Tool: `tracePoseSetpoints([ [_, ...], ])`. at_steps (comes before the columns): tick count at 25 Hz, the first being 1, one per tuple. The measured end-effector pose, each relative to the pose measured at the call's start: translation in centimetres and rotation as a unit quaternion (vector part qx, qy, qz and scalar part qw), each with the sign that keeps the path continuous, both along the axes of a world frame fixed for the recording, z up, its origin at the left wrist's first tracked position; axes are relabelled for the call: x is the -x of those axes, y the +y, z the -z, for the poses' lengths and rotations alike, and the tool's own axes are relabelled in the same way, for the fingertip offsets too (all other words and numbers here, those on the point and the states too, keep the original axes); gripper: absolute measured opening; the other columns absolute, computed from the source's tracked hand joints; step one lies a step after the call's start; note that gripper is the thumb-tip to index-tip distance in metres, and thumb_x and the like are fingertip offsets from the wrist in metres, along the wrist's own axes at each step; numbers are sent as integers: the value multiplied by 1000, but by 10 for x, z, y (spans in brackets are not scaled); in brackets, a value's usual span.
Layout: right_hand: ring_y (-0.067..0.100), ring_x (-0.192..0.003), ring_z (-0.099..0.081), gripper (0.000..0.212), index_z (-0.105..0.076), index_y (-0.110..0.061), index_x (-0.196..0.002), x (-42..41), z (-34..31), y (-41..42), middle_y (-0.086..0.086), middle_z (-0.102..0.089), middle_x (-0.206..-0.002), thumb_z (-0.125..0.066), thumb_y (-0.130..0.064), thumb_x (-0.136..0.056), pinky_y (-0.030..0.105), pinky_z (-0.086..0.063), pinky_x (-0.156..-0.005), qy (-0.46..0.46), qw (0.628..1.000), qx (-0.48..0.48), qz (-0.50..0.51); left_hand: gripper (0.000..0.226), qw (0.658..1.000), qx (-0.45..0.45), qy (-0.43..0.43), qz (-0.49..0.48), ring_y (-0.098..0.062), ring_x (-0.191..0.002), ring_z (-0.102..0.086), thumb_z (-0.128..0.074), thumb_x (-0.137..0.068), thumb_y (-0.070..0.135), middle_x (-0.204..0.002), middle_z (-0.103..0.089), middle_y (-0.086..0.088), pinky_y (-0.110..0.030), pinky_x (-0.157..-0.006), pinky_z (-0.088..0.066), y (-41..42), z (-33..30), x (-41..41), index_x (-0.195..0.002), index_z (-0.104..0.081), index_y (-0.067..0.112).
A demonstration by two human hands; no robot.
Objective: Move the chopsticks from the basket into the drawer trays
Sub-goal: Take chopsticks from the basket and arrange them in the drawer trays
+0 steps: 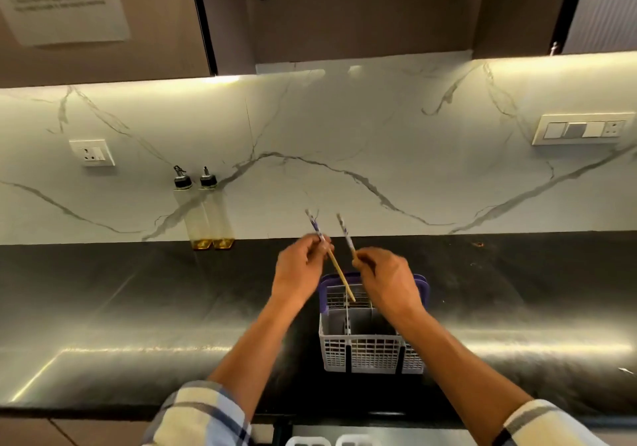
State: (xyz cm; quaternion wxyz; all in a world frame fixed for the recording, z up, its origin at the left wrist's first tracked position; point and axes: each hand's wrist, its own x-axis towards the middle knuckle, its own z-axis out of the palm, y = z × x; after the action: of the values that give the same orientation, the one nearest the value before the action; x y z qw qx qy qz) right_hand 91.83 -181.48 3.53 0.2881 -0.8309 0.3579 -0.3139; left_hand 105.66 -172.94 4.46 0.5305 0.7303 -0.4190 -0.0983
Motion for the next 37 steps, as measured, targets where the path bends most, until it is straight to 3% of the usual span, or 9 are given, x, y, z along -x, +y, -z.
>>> tracePoseSetpoints([
  [2,5,-77,-66,17,-70,-18,-109,8,-30,4,-3,-70,-93,-60,-23,-96,15,-51,-70,-54,998,-2,-15,15,998,28,-55,7,2,-92,-67,-53,-99,23,-103,-73,7,-24,-83,-55,8,-34,-5,-110,-64,21],
  [5,1,-78,-67,16,-71,-20,-107,29,-62,15,-8,-71,-91,-64,-23,-93,8,-49,-63,-120,992,-31,-30,12,995,67,-55,45,-5,-86,-72,-54,-99,20,-96,-74,4,-24,-80,-57,31,-66,-6,-104,-64,24],
  [10,11,-73,-72,6,-77,-23,-91,67,-32,40,-3,-75,-76,-71,-22,-88,23,-58,-72,-131,983,-122,-38,13,992,34,60,105,-18,-70,-73,-61,-95,13,-84,-77,-6,-30,-67,-62,84,-37,-3,-98,-70,22],
  [16,15,-68,-68,6,-75,-25,-89,108,132,96,0,-70,-70,-69,-23,-89,33,-61,-73,48,975,-215,-1,11,977,-136,147,79,-21,-72,-76,-63,-93,16,-87,-78,-4,-30,-60,-60,143,118,14,-99,-70,22],
  [22,13,-59,-65,15,-73,-15,-82,113,241,136,-1,-71,-72,-64,-16,-94,11,-48,-50,198,938,-280,42,5,952,-261,146,64,-14,-65,-74,-65,-93,20,-77,-75,-1,-36,-63,-63,169,236,48,-93,-69,24],
  [28,19,-68,-69,15,-74,-12,-94,97,277,144,7,-76,-86,-60,-15,-93,28,-58,-62,295,905,-291,99,20,920,-355,149,71,-9,-64,-68,-69,-91,20,-95,-70,2,-20,-60,-59,154,291,62,-108,-66,10],
  [32,24,-81,-71,18,-71,-9,-101,85,284,148,8,-74,-93,-55,-15,-95,31,-58,-68,397,876,-250,109,8,905,-403,114,75,-15,-69,-71,-69,-89,27,-84,-73,0,-38,-71,-62,143,316,62,-92,-71,20],
  [34,23,-88,-69,17,-66,-7,-107,77,286,149,9,-72,-100,-53,-13,-97,30,-55,-70,433,862,-241,105,9,891,-440,96,64,-18,-70,-70,-68,-88,28,-79,-72,-1,-38,-71,-61,142,328,63,-80,-68,26],
  [37,24,-99,-67,21,-61,-5,-115,64,290,147,11,-69,-111,-51,-10,-98,31,-55,-80,464,848,-240,94,6,877,-476,67,19,-20,-78,-68,-65,-88,27,-88,-72,0,-34,-73,-59,139,339,65,-89,-71,25],
])
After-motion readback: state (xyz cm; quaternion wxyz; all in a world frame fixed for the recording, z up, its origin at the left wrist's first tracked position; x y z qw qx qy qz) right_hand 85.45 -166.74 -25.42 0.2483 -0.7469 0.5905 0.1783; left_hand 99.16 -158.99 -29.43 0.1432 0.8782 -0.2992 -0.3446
